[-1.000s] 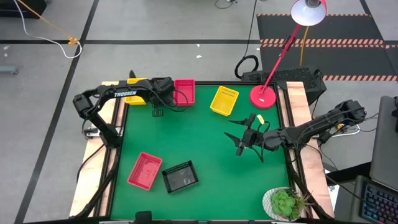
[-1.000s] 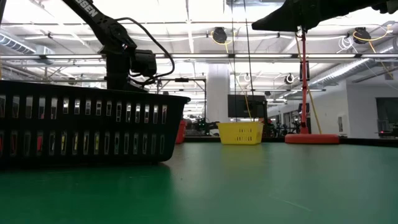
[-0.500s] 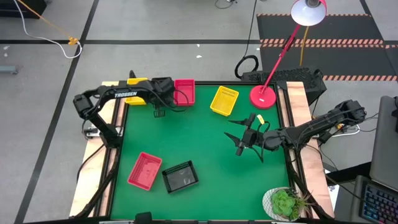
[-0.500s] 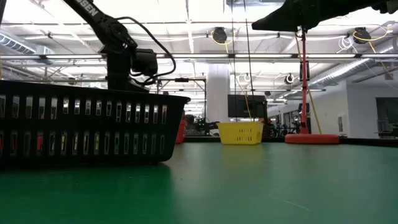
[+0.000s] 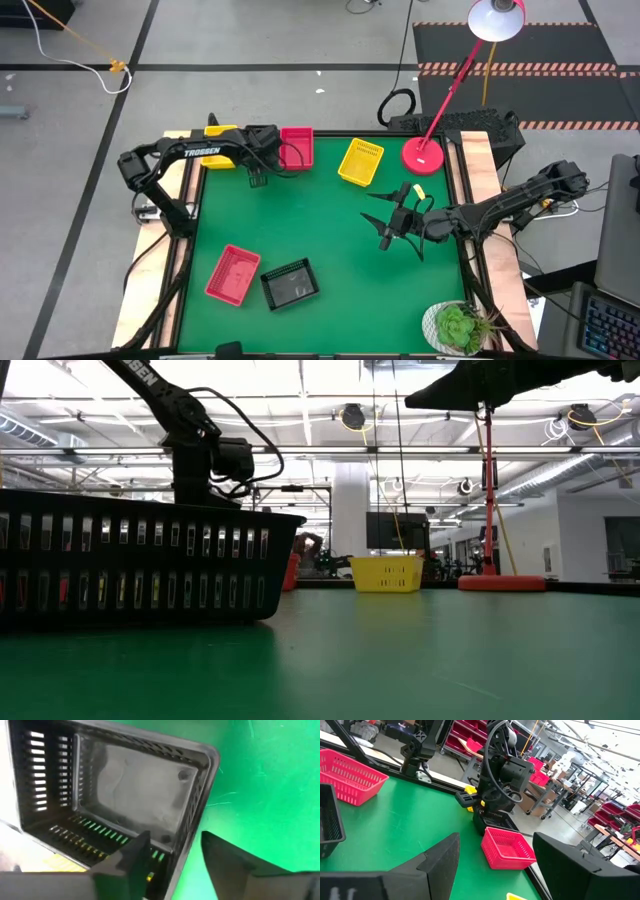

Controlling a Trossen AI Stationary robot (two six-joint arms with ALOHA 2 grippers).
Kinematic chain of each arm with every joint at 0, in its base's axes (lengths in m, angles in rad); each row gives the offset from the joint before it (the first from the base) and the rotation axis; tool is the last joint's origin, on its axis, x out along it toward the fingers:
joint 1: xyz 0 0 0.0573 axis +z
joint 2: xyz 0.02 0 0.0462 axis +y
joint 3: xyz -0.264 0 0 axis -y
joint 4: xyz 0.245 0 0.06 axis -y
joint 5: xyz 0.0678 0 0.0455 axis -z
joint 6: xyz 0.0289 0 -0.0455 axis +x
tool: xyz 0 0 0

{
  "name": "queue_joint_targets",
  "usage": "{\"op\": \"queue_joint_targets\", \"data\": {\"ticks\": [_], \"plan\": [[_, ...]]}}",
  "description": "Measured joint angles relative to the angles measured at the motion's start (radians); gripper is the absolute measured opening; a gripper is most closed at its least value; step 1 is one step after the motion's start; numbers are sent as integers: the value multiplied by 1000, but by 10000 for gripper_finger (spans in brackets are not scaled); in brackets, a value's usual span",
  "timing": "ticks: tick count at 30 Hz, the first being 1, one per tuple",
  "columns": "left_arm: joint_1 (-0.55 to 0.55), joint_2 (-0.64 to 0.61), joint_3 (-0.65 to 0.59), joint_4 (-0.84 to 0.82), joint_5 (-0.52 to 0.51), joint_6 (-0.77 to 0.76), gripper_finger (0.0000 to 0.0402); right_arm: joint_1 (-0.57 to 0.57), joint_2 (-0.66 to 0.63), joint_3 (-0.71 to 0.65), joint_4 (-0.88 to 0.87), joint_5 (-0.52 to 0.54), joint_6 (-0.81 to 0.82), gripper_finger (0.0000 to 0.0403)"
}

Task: Stack baskets by color
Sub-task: Stack the right yellow bin on top of the left yellow bin

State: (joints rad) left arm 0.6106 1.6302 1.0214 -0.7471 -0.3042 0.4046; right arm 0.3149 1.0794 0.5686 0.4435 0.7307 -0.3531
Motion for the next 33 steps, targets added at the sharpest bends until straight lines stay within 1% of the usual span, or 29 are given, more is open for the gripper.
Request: {"op": "queue_joint_targets", "data": {"ticks": [4, 7, 9, 12, 14, 16, 18, 22, 26, 30, 33], "plan": [[-17, -37, 33, -81, 0, -61, 215, 0, 0, 0, 0, 0, 0, 247], [-33, -93, 61, -146, 2, -100, 224, 0, 0, 0, 0, 0, 0, 247], [-49, -148, 75, -151, 7, -143, 225, 0, 0, 0, 0, 0, 2, 247], [-80, -247, 77, -152, 35, -259, 225, -1, 0, 0, 0, 1, 45, 247], [-111, -306, 77, -131, 54, -388, 225, -7, 0, 0, 0, 1, 79, 247], [-162, -366, 66, -108, 59, -501, 225, -15, 0, 0, -1, 1, 106, 247], [-235, -414, 46, -71, 35, -541, 225, -19, 0, 0, -9, 1, 125, 247], [-404, -485, -17, 41, -21, -534, 225, -14, -1, 0, -21, 0, 270, 247], [-547, -534, -86, 138, -94, -558, 225, 6, 4, 0, -72, -2, 420, 247], [-646, -548, -169, 268, -146, -606, 225, 25, 7, 15, -111, -4, 555, 247], [-684, -540, -206, 309, -150, -555, 225, 28, 8, 91, -267, -28, 615, 247]]}}
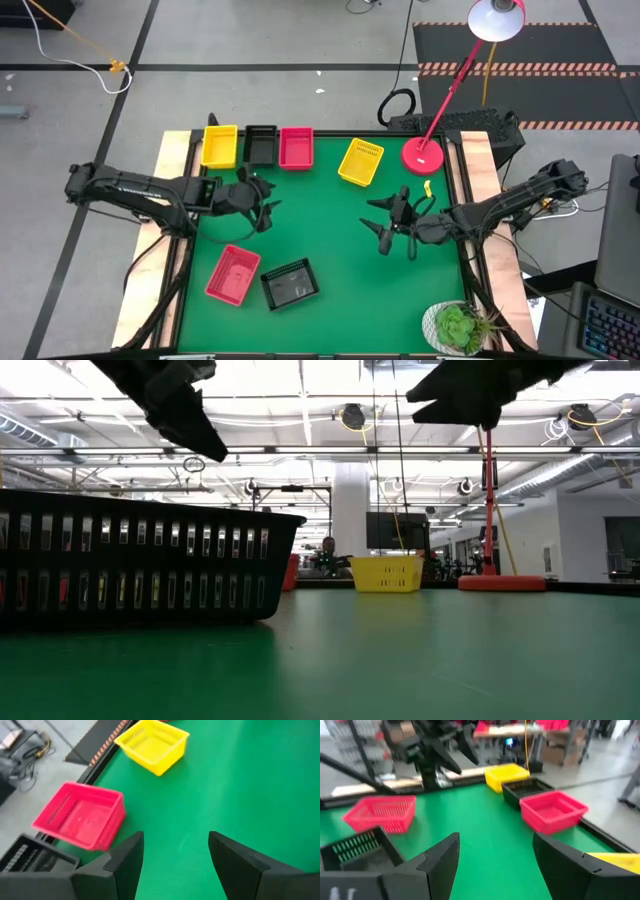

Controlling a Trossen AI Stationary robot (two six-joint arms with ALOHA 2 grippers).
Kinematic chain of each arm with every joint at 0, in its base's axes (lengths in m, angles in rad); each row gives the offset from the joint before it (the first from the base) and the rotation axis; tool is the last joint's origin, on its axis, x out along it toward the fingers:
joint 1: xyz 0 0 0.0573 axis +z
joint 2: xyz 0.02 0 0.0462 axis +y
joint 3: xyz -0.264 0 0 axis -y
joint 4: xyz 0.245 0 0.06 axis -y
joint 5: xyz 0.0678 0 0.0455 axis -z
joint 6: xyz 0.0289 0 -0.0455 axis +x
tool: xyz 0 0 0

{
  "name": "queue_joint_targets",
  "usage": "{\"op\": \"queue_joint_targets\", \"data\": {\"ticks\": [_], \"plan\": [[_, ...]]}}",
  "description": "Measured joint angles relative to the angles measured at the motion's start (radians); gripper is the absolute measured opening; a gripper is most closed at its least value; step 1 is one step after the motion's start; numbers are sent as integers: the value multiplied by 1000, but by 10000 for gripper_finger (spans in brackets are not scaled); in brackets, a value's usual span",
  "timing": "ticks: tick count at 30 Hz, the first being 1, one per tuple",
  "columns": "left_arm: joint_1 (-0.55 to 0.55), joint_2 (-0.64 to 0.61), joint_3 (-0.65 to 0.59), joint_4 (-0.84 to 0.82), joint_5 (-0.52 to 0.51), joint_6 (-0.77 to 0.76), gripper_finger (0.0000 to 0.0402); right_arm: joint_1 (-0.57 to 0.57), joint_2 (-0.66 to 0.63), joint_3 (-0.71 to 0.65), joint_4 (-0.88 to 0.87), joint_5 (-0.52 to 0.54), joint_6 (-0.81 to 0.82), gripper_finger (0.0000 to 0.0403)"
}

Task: Stack baskets by color
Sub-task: Stack the right yellow bin on top of the left yellow bin

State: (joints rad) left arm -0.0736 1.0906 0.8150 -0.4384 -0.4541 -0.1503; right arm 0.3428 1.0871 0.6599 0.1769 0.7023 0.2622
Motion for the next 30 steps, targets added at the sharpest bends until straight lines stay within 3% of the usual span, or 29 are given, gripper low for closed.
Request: {"op": "queue_joint_targets", "data": {"ticks": [6, 11, 15, 19, 30], "plan": [[-30, 3, -9, 12, -3, -9, 225, -43, 67, 209, -425, -6, 91, 247], [-33, 3, -9, 17, -3, -6, 225, -150, 157, 364, -653, -162, 42, 247], [-35, 3, -9, 6, 18, -31, 225, -205, 218, 430, -689, -290, -36, 247], [-52, 3, -9, -13, 61, -47, 225, -233, 261, 445, -692, -349, -116, 247], [-163, 3, -9, -23, 80, -94, 225, -240, 326, 444, -755, -343, -121, 247]]}}
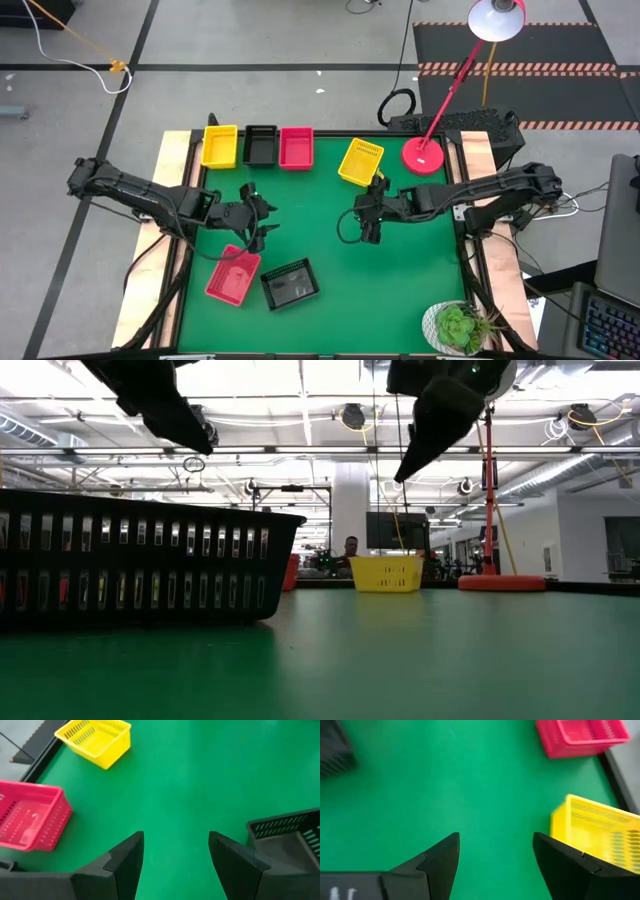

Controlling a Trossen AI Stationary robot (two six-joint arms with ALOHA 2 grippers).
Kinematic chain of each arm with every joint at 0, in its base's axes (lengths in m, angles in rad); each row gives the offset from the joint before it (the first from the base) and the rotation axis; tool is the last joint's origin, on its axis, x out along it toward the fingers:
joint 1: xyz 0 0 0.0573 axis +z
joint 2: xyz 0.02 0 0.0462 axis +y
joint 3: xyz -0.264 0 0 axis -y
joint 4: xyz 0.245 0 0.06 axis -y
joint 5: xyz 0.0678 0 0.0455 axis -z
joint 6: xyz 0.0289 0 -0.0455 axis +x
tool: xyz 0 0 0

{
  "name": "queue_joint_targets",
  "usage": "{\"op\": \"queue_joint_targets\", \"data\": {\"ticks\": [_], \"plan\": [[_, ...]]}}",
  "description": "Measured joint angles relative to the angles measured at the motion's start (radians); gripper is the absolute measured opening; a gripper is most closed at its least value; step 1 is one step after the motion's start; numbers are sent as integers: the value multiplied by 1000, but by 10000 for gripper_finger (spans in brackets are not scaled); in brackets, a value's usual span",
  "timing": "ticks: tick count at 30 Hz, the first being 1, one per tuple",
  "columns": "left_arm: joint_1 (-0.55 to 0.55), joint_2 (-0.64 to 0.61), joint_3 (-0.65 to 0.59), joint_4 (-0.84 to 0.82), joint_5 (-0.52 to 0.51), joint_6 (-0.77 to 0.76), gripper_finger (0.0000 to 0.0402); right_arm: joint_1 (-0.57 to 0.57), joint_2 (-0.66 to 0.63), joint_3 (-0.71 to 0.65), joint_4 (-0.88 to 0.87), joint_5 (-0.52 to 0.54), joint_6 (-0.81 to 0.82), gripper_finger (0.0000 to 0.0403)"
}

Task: Stack baskets by color
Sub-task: Stack the right yellow bin on top of the left yellow bin

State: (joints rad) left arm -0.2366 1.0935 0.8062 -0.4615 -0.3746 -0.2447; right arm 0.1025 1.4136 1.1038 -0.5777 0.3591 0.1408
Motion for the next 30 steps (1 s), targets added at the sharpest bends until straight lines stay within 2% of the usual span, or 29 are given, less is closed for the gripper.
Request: {"op": "queue_joint_targets", "data": {"ticks": [4, 11, 15, 19, 30], "plan": [[1, 0, 0, 8, -16, 14, 225, -55, 24, -15, 6, 5, -73, 247], [13, 0, 0, 13, -19, 40, 225, -216, 88, -45, 85, 7, -220, 247], [13, 0, 1, 12, -20, 40, 225, -309, 126, -66, 148, -45, -256, 240], [13, 0, 1, 11, -20, 40, 225, -378, 153, -97, 223, -124, -261, 214], [12, 0, 1, 9, -20, 49, 225, -425, 173, -172, 288, -126, -259, 128]]}}
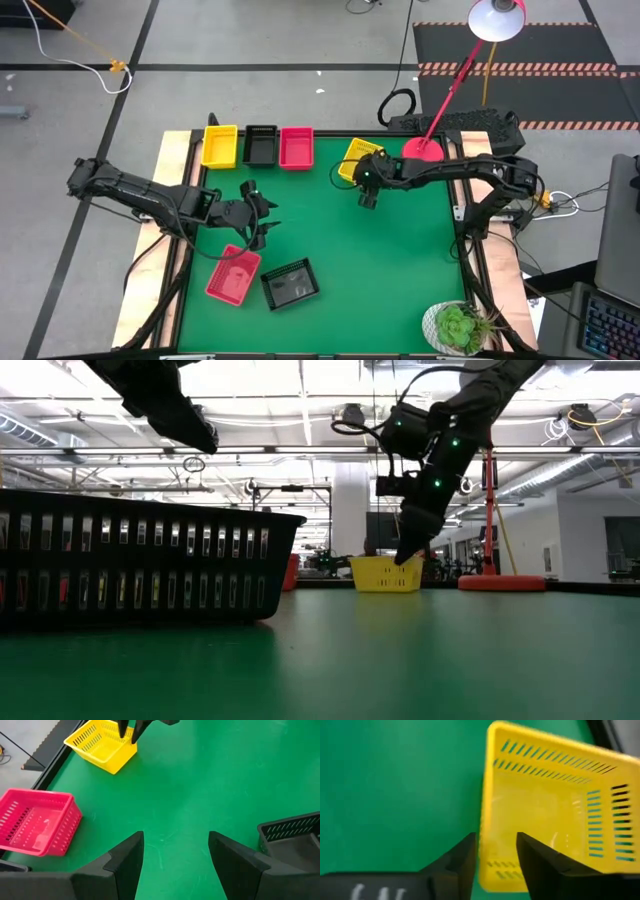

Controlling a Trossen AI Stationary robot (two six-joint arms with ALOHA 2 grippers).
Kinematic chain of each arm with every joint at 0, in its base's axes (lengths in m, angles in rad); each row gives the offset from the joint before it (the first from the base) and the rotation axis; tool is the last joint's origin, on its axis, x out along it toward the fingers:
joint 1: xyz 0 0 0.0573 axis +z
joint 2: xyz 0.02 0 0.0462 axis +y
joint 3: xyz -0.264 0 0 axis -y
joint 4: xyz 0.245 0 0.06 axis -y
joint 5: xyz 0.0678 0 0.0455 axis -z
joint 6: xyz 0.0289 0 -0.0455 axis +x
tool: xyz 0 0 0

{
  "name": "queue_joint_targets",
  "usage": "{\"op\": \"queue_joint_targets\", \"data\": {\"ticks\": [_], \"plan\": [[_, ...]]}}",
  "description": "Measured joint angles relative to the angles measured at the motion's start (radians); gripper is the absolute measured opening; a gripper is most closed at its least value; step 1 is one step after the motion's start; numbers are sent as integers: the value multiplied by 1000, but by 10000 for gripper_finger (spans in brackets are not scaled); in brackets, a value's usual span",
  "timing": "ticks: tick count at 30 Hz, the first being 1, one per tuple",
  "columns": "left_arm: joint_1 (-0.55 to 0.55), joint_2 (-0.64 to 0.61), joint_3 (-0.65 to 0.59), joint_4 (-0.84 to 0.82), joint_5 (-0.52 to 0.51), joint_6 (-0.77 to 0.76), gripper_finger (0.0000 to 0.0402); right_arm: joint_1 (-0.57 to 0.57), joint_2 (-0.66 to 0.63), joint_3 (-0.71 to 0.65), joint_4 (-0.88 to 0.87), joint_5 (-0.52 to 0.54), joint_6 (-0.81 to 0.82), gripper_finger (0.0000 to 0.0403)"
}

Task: Stack baskets by color
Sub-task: Stack the right yellow bin on top of the left yellow bin

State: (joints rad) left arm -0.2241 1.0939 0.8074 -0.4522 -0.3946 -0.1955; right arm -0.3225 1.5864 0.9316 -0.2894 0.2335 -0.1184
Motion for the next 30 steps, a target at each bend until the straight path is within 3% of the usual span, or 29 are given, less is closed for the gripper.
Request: {"op": "queue_joint_targets", "data": {"ticks": [11, 18, 26, 30], "plan": [[0, 0, 0, 0, 0, -8, 225, 0, -2, -56, 28, 1, 26, 8], [0, 0, 0, 5, -15, -7, 225, 53, -41, -56, 15, 1, -75, 8], [1, 0, 0, 27, -128, 46, 225, 178, -120, -56, 8, 10, -129, 6], [1, 0, 0, 66, -131, 80, 225, 256, -176, -56, 7, 83, -130, 4]]}}
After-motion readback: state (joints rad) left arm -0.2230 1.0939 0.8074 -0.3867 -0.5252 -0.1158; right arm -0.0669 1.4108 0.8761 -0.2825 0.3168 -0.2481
